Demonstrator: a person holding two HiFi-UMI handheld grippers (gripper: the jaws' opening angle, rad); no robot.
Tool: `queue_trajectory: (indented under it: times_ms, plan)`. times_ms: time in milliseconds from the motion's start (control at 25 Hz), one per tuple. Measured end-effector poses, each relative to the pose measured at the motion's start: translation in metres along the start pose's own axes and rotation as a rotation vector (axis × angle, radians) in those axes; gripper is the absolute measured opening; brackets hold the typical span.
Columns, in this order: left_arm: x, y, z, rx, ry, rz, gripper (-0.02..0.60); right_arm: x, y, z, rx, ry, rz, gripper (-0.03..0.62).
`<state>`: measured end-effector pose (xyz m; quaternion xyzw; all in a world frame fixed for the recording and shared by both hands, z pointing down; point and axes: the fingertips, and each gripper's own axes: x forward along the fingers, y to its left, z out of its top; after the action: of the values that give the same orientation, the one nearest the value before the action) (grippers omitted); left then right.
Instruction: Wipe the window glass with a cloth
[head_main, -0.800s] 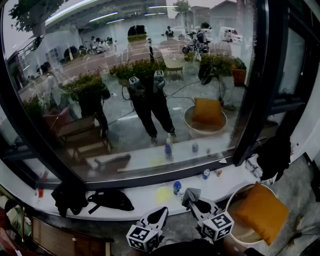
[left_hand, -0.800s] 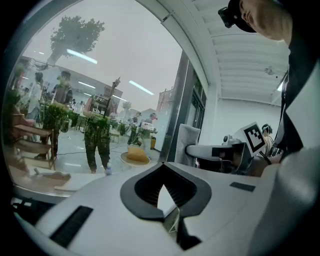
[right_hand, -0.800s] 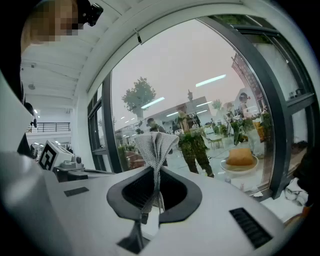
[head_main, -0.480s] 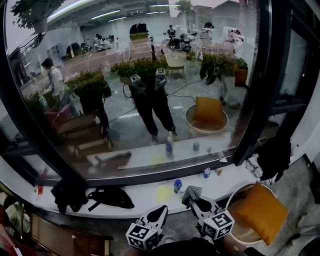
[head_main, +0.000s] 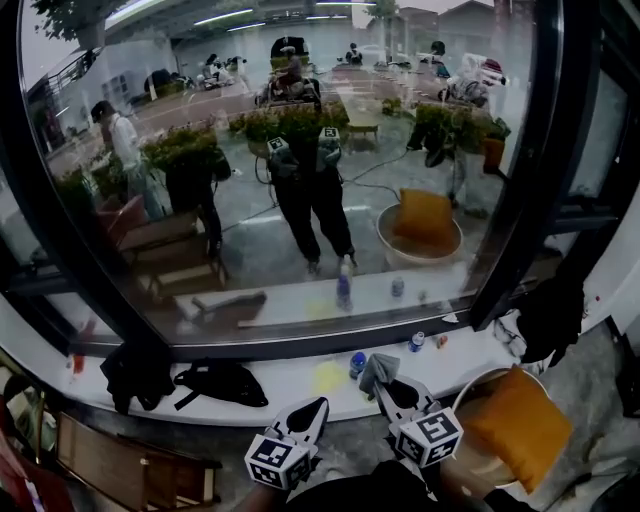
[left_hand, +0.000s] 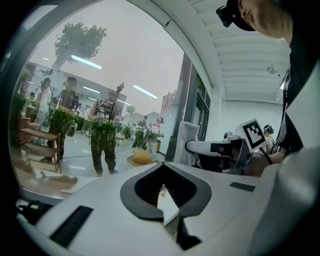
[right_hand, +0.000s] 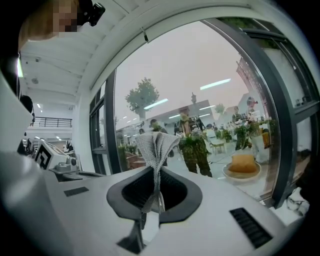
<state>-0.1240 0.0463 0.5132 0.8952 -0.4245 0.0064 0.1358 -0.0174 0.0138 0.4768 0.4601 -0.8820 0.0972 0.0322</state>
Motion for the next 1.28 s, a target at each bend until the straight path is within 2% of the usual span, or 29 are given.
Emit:
queue_trajectory:
  times_ms: [280,480,720,1000,1280]
  plan:
    - [0.007,0.025,0.020,0.003,-0.041,0.047,0.008,0.048,0.011,0.038,-0.073,-0.066,0.035,0.044]
    - [0.022,0.050,0.041,0.042,-0.067,0.116,0.008,0.099,0.006,0.077,-0.119,-0.118,0.070,0.044]
    - [0.046,0.084,0.074,0.053,-0.097,0.202,0.008,0.175,-0.007,0.129,-0.164,-0.177,0.103,0.044]
    - [0.074,0.127,0.100,0.081,-0.119,0.302,0.008,0.269,-0.024,0.166,-0.154,-0.186,0.138,0.044]
    - [0.085,0.157,0.098,0.084,-0.096,0.363,0.008,0.352,-0.033,0.180,-0.106,-0.166,0.127,0.044]
